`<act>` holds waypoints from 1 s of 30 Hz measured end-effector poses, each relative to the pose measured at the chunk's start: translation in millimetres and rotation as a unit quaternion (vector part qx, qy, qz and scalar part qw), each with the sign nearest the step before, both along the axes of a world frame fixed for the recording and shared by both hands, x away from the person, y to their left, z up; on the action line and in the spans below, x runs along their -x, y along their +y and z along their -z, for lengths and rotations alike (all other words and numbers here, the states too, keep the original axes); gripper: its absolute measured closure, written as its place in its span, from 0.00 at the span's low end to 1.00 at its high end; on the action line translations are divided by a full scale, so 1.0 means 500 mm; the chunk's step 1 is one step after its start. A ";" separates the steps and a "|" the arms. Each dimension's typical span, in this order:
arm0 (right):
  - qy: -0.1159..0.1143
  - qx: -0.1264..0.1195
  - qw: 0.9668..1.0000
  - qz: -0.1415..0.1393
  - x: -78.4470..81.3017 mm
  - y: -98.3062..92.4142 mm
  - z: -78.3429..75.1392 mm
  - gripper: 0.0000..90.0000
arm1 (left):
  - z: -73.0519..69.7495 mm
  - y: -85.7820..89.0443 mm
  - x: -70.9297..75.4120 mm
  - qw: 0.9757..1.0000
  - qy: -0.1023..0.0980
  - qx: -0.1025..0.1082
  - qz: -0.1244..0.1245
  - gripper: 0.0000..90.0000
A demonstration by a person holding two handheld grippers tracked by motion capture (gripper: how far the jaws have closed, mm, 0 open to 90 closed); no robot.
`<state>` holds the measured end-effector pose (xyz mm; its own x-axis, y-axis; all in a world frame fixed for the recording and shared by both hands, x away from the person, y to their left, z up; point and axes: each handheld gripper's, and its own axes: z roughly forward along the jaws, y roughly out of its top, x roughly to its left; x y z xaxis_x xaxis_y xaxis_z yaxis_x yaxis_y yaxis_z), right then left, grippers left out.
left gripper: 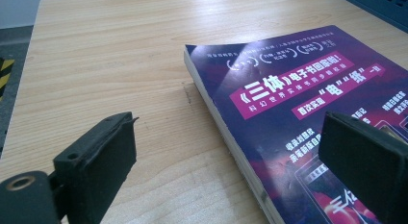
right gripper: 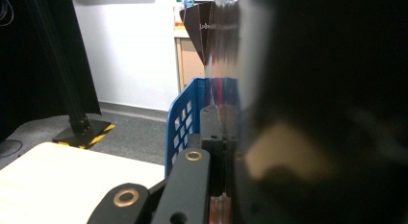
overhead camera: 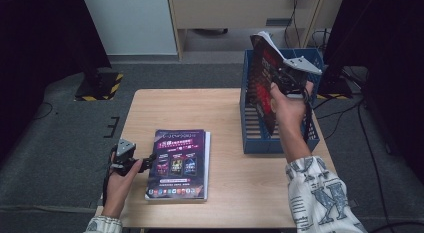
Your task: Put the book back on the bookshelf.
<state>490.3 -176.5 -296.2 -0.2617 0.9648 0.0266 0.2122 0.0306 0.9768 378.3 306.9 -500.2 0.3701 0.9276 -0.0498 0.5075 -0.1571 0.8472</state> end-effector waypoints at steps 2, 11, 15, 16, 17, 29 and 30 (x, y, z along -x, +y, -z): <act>-0.001 -0.003 1.000 0.000 -0.001 0.006 0.003 0.96 | 0.001 0.000 0.000 1.000 0.002 0.000 -0.001 0.06; -0.023 -0.006 1.000 0.020 -0.002 0.029 0.022 0.96 | 0.001 -0.003 0.001 1.000 0.001 0.000 0.003 0.06; -0.025 -0.012 0.999 0.020 -0.008 0.031 0.036 0.96 | 0.001 -0.002 0.001 1.000 0.001 0.000 0.003 0.06; -0.027 -0.009 0.999 0.018 -0.010 0.032 0.040 0.96 | 0.000 -0.002 0.001 1.000 0.002 -0.001 0.002 0.06; -0.028 -0.009 0.999 0.018 -0.010 0.033 0.043 0.96 | 0.000 -0.001 0.002 1.000 0.000 -0.001 0.003 0.06; -0.028 -0.017 0.999 0.016 -0.014 0.030 0.070 0.96 | -0.001 0.000 0.004 1.000 0.001 0.000 0.001 0.07; -0.027 -0.016 0.999 0.016 -0.015 0.029 0.070 0.96 | -0.001 0.000 0.004 1.000 0.001 0.000 0.001 0.07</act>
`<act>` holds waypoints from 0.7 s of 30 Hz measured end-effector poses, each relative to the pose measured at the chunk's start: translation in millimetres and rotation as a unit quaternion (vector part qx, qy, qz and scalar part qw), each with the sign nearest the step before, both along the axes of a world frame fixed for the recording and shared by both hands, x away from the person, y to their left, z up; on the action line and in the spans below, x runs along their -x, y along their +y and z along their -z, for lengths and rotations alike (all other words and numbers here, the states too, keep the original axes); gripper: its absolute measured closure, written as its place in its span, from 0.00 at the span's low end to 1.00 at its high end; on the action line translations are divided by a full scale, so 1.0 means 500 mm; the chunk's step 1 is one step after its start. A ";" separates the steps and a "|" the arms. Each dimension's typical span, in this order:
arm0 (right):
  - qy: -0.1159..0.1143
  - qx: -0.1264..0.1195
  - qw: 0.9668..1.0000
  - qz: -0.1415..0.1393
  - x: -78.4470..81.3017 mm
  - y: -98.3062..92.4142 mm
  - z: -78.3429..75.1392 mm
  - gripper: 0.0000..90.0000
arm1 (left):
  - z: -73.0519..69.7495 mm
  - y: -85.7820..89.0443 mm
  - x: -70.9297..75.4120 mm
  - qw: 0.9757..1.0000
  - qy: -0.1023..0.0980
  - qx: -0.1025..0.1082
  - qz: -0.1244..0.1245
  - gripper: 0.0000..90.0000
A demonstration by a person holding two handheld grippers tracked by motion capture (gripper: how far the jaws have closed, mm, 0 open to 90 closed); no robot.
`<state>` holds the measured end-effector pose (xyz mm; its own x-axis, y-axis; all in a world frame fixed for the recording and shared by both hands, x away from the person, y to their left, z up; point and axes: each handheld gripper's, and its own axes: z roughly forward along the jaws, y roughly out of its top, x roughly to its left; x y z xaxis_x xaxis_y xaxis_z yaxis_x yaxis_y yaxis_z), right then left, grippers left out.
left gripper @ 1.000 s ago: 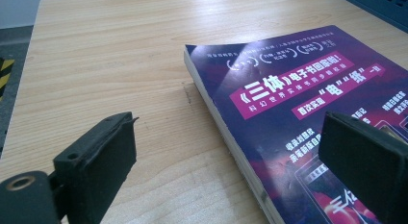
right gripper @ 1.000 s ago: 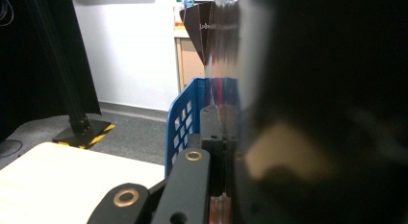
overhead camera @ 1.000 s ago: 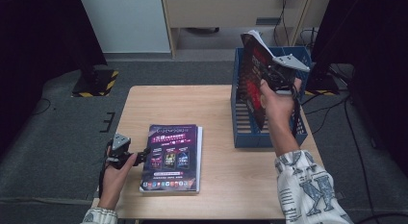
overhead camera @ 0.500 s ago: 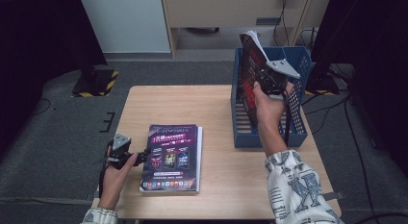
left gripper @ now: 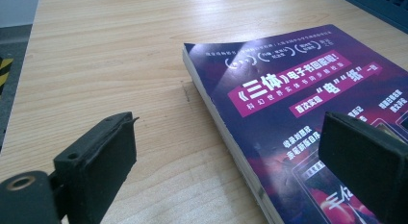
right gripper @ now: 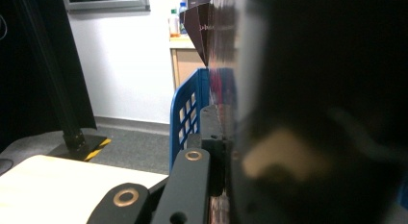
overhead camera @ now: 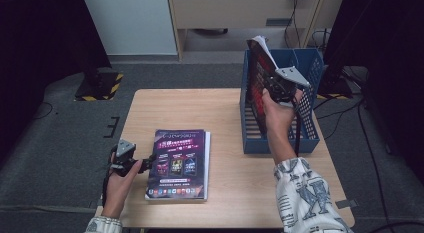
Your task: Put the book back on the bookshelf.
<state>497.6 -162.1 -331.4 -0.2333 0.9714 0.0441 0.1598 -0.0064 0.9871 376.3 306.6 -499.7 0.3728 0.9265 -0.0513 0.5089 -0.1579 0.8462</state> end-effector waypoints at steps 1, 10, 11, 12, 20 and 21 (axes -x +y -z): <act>0.000 0.004 1.000 0.001 0.001 -0.001 0.000 0.96 | -0.002 0.000 0.000 1.000 -0.003 0.001 0.000 0.07; -0.001 -0.005 1.000 -0.002 -0.005 -0.007 0.030 0.96 | 0.001 -0.001 -0.002 1.000 0.000 -0.006 0.001 0.07; 0.001 -0.004 1.000 -0.001 -0.005 -0.005 0.034 0.96 | 0.001 -0.001 -0.002 1.000 0.001 -0.006 0.001 0.07; 0.001 0.000 1.000 -0.001 -0.004 -0.002 0.037 0.96 | 0.001 -0.001 -0.002 1.000 0.001 -0.007 0.001 0.07; 0.002 0.012 1.000 0.008 -0.006 0.005 0.059 0.96 | 0.002 -0.003 -0.003 1.000 0.000 -0.011 0.002 0.07; 0.001 0.013 1.000 0.010 -0.007 0.006 0.061 0.96 | 0.002 -0.003 -0.003 1.000 0.000 -0.011 0.002 0.07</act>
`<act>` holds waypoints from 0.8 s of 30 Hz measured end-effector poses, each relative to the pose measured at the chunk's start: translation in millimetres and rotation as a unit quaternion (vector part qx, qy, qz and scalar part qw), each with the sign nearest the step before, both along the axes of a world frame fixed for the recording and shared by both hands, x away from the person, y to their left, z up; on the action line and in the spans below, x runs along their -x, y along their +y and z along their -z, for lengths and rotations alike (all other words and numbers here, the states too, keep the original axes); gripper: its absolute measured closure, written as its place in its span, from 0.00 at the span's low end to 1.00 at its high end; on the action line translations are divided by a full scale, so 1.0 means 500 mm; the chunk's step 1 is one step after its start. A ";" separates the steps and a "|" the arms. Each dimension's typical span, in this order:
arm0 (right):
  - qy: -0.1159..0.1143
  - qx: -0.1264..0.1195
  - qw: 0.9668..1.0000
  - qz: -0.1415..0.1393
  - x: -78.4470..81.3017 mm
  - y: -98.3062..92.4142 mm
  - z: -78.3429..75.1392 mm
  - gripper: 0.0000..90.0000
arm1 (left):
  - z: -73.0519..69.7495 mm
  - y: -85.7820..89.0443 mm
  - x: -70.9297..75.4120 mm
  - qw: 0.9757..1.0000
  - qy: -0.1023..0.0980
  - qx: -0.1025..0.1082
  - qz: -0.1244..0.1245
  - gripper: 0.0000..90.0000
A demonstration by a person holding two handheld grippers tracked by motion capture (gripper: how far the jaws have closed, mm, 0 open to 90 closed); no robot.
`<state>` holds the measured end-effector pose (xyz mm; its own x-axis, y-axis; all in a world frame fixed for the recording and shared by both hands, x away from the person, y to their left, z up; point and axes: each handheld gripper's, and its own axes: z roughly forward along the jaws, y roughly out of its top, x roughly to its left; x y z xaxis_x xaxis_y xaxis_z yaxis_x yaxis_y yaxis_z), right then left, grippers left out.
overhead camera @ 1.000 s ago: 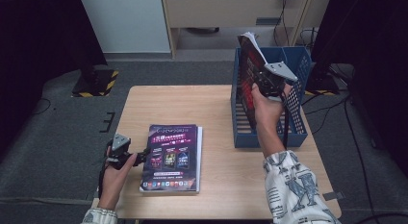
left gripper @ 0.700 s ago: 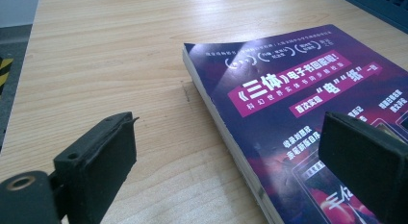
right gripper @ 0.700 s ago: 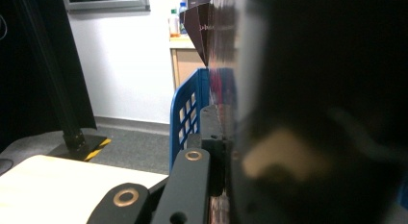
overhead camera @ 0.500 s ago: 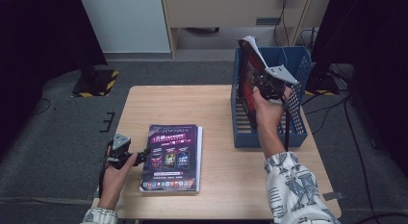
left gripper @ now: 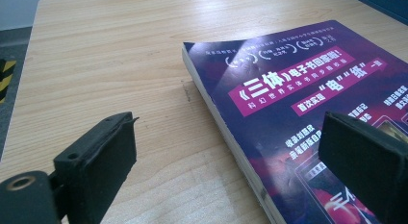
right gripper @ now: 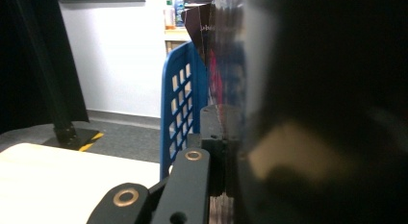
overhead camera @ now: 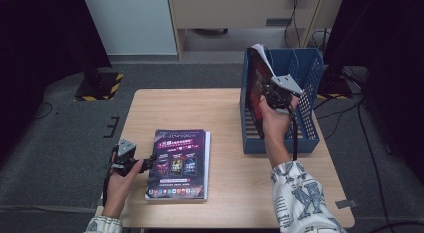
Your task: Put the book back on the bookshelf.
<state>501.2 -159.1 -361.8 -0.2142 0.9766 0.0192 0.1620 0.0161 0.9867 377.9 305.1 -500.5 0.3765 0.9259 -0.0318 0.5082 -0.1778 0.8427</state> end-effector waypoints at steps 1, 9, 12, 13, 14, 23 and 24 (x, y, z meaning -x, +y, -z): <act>0.001 0.001 1.000 0.000 -0.001 0.001 0.002 0.96 | 0.000 0.000 0.000 1.000 -0.001 0.001 0.000 0.07; -0.002 0.004 1.000 0.008 -0.005 0.004 0.020 0.96 | 0.000 -0.002 0.001 1.000 0.000 0.001 0.002 0.07; -0.001 0.015 1.000 0.015 -0.004 0.005 0.025 0.96 | -0.001 -0.003 0.001 1.000 -0.001 -0.001 0.002 0.07; -0.001 0.015 1.000 0.017 -0.005 0.004 0.027 0.96 | -0.001 -0.003 0.001 1.000 -0.001 -0.001 0.002 0.07; -0.002 0.016 1.000 0.019 -0.005 0.003 0.028 0.96 | -0.001 -0.003 0.001 1.000 -0.001 -0.001 0.002 0.07; 0.000 0.031 0.999 0.023 -0.008 0.011 0.041 0.96 | 0.000 -0.004 0.000 1.000 0.000 -0.001 0.004 0.07; -0.002 0.034 0.999 0.023 -0.007 0.013 0.043 0.96 | 0.000 -0.004 0.000 1.000 0.000 -0.001 0.004 0.07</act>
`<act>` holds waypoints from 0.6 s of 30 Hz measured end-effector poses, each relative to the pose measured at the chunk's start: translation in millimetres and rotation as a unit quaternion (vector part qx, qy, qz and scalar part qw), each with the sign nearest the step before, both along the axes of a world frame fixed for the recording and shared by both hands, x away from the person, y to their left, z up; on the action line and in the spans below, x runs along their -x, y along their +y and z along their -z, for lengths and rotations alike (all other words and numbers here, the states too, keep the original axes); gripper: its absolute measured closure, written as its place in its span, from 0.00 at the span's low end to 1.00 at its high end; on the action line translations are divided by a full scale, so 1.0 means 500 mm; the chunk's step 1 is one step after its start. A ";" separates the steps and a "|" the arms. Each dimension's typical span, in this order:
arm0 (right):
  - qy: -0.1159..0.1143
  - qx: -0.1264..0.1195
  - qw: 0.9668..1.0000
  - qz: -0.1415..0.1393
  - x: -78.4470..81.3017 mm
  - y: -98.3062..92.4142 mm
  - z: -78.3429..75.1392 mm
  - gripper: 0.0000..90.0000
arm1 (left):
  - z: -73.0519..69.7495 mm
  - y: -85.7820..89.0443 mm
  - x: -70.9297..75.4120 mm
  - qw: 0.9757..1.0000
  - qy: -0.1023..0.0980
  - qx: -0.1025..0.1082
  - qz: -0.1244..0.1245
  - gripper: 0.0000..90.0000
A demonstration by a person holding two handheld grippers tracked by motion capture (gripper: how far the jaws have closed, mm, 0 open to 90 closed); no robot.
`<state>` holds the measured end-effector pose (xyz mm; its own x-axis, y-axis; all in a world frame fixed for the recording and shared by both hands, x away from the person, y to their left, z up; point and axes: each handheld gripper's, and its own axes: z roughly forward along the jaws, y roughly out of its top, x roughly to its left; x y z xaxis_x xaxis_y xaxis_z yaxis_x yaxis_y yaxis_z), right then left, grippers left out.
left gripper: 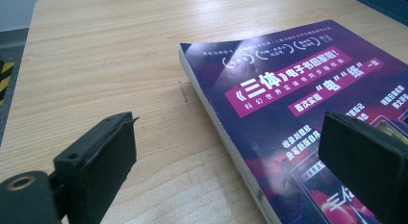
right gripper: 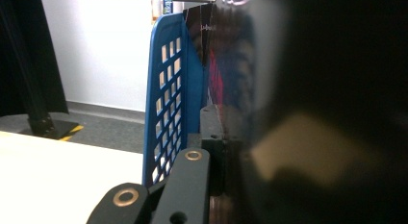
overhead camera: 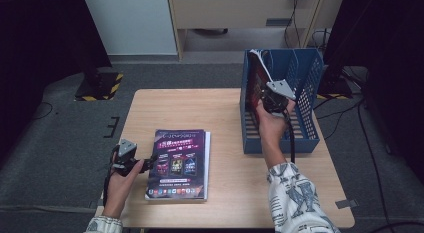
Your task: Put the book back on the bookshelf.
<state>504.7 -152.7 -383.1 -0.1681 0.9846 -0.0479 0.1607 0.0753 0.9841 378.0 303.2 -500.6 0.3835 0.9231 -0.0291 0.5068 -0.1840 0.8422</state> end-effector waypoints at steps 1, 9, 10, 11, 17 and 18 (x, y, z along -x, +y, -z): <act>0.000 0.002 1.000 -0.001 0.001 0.002 0.001 0.96 | 0.000 0.000 0.000 1.000 0.000 0.000 0.000 0.07; 0.001 0.011 1.000 -0.006 0.003 0.019 0.008 0.96 | 0.000 -0.001 0.000 1.000 0.000 -0.001 0.002 0.07; 0.002 0.012 1.000 -0.009 0.005 0.021 0.008 0.96 | 0.000 0.000 0.000 1.000 0.000 -0.002 0.001 0.07; 0.003 0.014 1.000 -0.011 0.006 0.024 0.009 0.96 | 0.000 0.000 0.000 1.000 0.000 -0.002 0.001 0.07; 0.009 0.026 0.999 -0.020 0.011 0.036 0.008 0.96 | 0.000 0.000 -0.001 1.000 0.000 0.002 0.002 0.07; 0.009 0.029 0.999 -0.022 0.013 0.038 0.009 0.96 | -0.001 0.000 -0.001 1.000 0.000 0.001 0.002 0.07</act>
<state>498.4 -133.6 -387.4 -0.2130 0.9719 -0.1006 0.1741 0.1391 0.9749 378.3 303.3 -500.2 0.3869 0.9216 -0.0317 0.5064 -0.1836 0.8425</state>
